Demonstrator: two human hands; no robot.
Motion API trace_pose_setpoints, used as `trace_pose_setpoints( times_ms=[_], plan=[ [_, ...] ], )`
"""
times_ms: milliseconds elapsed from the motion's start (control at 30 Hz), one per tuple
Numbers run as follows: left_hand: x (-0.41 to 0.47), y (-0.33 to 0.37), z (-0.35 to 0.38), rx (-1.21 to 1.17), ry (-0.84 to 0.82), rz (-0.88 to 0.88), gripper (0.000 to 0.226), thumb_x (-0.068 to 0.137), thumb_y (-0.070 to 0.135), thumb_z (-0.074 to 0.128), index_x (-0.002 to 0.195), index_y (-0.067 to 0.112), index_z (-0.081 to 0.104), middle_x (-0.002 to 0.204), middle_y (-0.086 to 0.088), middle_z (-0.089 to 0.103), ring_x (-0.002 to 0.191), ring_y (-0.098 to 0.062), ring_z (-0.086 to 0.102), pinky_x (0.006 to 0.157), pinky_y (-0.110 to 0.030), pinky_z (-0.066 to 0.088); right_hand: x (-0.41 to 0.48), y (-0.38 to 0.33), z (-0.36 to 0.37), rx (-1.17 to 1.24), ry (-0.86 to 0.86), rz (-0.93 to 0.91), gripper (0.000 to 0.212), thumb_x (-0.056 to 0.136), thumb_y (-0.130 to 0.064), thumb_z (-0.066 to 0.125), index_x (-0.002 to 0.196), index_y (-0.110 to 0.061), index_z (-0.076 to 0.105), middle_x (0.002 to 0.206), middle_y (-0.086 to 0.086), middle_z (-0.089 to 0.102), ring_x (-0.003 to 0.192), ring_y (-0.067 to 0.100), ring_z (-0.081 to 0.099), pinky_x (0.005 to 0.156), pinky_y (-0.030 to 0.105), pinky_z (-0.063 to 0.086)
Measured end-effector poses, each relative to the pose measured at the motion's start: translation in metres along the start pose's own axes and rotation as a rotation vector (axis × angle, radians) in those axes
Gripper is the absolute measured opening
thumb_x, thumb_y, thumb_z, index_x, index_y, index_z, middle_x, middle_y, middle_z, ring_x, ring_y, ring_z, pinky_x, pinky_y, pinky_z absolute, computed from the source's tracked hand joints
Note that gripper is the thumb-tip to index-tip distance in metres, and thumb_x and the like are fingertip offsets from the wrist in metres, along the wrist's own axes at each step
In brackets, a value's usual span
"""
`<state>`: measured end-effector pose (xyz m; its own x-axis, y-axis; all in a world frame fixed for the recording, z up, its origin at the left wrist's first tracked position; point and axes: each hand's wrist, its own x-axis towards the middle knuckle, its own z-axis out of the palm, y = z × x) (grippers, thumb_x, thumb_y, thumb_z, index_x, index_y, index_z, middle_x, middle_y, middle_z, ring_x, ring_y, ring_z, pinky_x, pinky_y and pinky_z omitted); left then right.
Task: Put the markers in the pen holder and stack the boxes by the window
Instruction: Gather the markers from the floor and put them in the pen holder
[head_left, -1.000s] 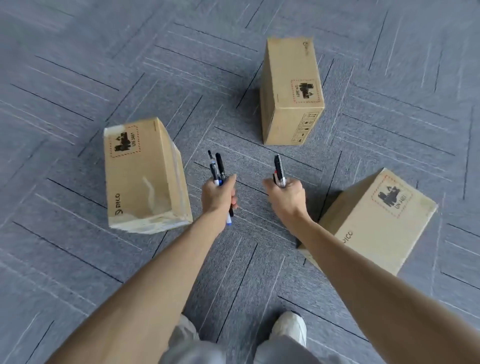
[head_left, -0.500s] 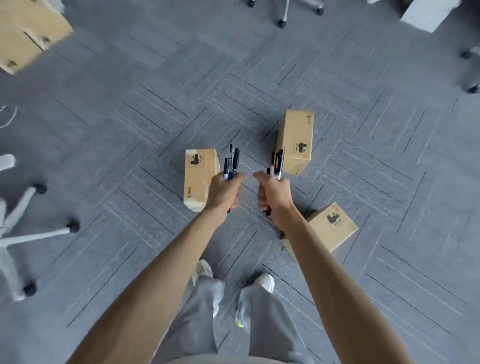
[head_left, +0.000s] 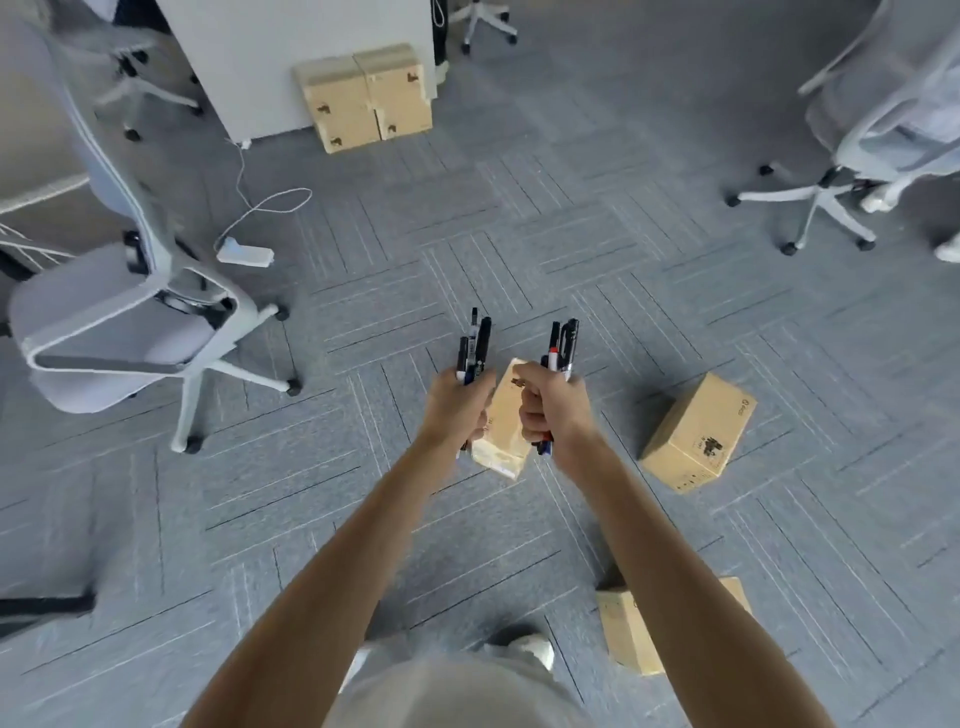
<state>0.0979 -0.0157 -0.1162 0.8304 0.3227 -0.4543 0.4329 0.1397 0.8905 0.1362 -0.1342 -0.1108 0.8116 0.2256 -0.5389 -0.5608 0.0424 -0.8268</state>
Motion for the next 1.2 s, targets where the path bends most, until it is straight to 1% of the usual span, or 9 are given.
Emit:
trace_pose_setpoints(
  times_ms=[133,267,400,500,633,700,900,1000,1200],
  plan=[
    [-0.008,0.009,-0.069,-0.049,0.092,0.051,0.040,0.092,0.010,0.055,0.059,0.021,0.036,0.044,0.007,0.033,0.034,-0.009,0.026,0.039,-0.019,0.022,-0.007,-0.004,0.074,-0.099,-0.088,0.013,0.049,0.085,-0.011,0.058,0.049,-0.024,0.026,0.046,-0.004,0.024,0.040,0.013,0.016,0.042,0.022,0.017],
    [-0.017,0.016,-0.154,-0.079,0.195,0.058,0.039,0.094,0.012,0.055,0.059,0.019,0.039,0.043,0.008,0.037,0.031,-0.007,0.029,0.037,-0.018,0.026,-0.012,0.005,0.167,-0.183,-0.195,-0.006,0.048,0.086,-0.014,0.058,0.049,-0.025,0.030,0.046,-0.003,0.025,0.038,0.013,0.019,0.040,0.020,0.021],
    [-0.021,0.018,-0.254,-0.129,0.310,0.062,0.033,0.095,0.015,0.054,0.064,0.017,0.042,0.044,0.008,0.039,0.032,-0.007,0.031,0.038,-0.020,0.028,-0.015,0.023,0.267,-0.254,-0.294,-0.014,0.046,0.088,-0.016,0.060,0.050,-0.025,0.034,0.044,-0.004,0.027,0.037,0.013,0.023,0.040,0.021,0.022],
    [-0.021,0.018,-0.333,-0.154,0.381,0.089,0.028,0.094,0.014,0.054,0.068,0.014,0.043,0.051,0.003,0.042,0.033,-0.007,0.032,0.038,-0.020,0.029,-0.015,0.036,0.345,-0.290,-0.355,-0.018,0.042,0.089,-0.016,0.059,0.055,-0.023,0.035,0.044,-0.005,0.028,0.036,0.012,0.025,0.037,0.020,0.022],
    [-0.018,0.018,-0.433,-0.216,0.459,0.116,0.035,0.094,0.011,0.053,0.064,0.018,0.037,0.047,0.006,0.036,0.034,-0.007,0.028,0.037,-0.020,0.025,-0.008,0.051,0.441,-0.297,-0.438,-0.023,0.043,0.089,-0.017,0.060,0.053,-0.023,0.037,0.044,-0.005,0.027,0.036,0.012,0.024,0.040,0.020,0.020],
    [-0.013,0.017,-0.476,-0.263,0.498,0.108,0.032,0.094,0.011,0.054,0.067,0.018,0.037,0.047,0.008,0.035,0.035,-0.007,0.027,0.037,-0.021,0.024,-0.002,0.058,0.484,-0.312,-0.479,-0.012,0.044,0.090,-0.017,0.060,0.053,-0.022,0.037,0.044,-0.005,0.027,0.037,0.012,0.025,0.041,0.020,0.021],
    [0.010,0.012,-0.576,-0.339,0.624,0.056,0.035,0.096,0.010,0.053,0.065,0.019,0.038,0.046,0.008,0.035,0.038,-0.008,0.027,0.039,-0.022,0.024,0.034,0.069,0.597,-0.377,-0.618,0.080,0.043,0.090,-0.018,0.061,0.054,-0.022,0.039,0.043,-0.006,0.031,0.037,0.011,0.027,0.040,0.021,0.023],
    [0.025,0.013,-0.620,-0.360,0.750,0.050,0.040,0.094,0.009,0.052,0.062,0.021,0.031,0.048,0.005,0.031,0.038,-0.010,0.024,0.040,-0.020,0.022,0.057,0.072,0.654,-0.423,-0.738,0.135,0.044,0.090,-0.017,0.060,0.055,-0.023,0.035,0.046,-0.005,0.028,0.039,0.012,0.024,0.041,0.022,0.022],
    [0.032,0.023,-0.701,-0.524,1.067,0.054,0.040,0.093,0.008,0.052,0.065,0.023,0.029,0.049,0.005,0.029,0.037,-0.009,0.024,0.039,-0.019,0.023,0.088,0.073,0.771,-0.496,-0.956,0.252,0.046,0.091,-0.015,0.058,0.054,-0.023,0.032,0.046,-0.006,0.024,0.039,0.011,0.020,0.041,0.023,0.019]
  ],
)
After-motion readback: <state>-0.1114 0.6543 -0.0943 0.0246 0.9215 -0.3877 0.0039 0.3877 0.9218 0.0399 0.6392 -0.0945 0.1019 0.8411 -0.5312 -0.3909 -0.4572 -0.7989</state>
